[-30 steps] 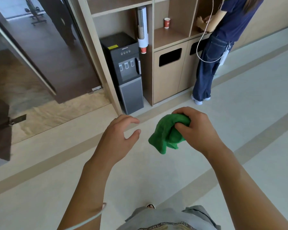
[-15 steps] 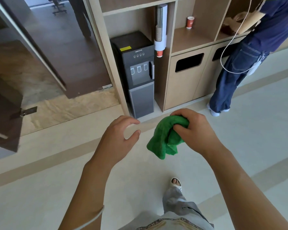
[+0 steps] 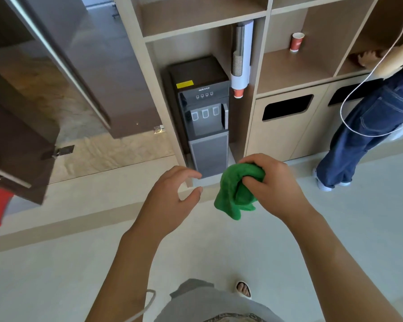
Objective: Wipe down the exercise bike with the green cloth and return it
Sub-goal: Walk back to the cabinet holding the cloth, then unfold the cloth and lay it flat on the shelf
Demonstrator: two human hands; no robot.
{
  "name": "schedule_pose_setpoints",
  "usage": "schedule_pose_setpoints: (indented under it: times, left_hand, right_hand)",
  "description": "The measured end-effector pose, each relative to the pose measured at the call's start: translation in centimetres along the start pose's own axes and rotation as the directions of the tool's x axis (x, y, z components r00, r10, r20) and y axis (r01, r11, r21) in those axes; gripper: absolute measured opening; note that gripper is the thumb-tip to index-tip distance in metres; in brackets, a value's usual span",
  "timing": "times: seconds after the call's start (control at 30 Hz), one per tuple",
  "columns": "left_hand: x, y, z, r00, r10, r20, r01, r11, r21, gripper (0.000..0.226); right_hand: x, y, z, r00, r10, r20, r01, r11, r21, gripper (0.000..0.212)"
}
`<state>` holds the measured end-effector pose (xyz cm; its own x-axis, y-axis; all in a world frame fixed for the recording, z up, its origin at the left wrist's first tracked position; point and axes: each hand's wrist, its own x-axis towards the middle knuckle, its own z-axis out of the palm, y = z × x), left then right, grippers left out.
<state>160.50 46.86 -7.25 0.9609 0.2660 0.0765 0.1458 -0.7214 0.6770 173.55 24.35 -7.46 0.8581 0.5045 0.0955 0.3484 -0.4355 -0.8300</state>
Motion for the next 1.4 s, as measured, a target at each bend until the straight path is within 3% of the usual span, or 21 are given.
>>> schedule_pose_setpoints:
  times: [0.27,0.57,0.73,1.17,1.3,1.4]
  left_hand:
    - [7.4,-0.1,1.8,0.998,-0.043,0.045,0.043,0.999,0.008,0.036]
    - [21.0,-2.9,0.7,0.996,0.056,0.073,-0.055,0.998,-0.023,0.057]
    - [28.9,-3.5,-1.1,0.986,0.122,0.115,-0.122,0.992,-0.011,0.051]
    - [39.6,-6.1,-3.6,0.979,0.186,-0.082,-0.191,0.979,-0.068,0.032]
    - [42.7,-6.3,-4.2,0.960,0.202,-0.196,-0.217,0.974,-0.060,0.023]
    - [45.0,-5.9,-5.5,0.907,0.251,-0.337,-0.263,0.965,0.009,0.018]
  right_hand:
    - [7.9,2.4,-0.2,0.999,-0.005,0.042,0.004,1.000,0.021,0.030]
    - [20.5,2.2,0.2,0.999,-0.034,-0.021,0.033,0.999,-0.032,0.032]
    - [27.8,0.0,0.6,0.995,-0.067,-0.068,0.063,0.996,-0.064,0.032]
    - [39.5,-2.0,0.7,0.976,-0.169,-0.137,0.177,0.983,0.053,0.032]
    - [43.0,-2.4,-0.4,0.968,-0.227,-0.103,0.235,0.969,0.074,0.032]
    - [45.8,-2.4,-2.0,0.962,-0.260,-0.079,0.269,0.953,0.140,0.029]
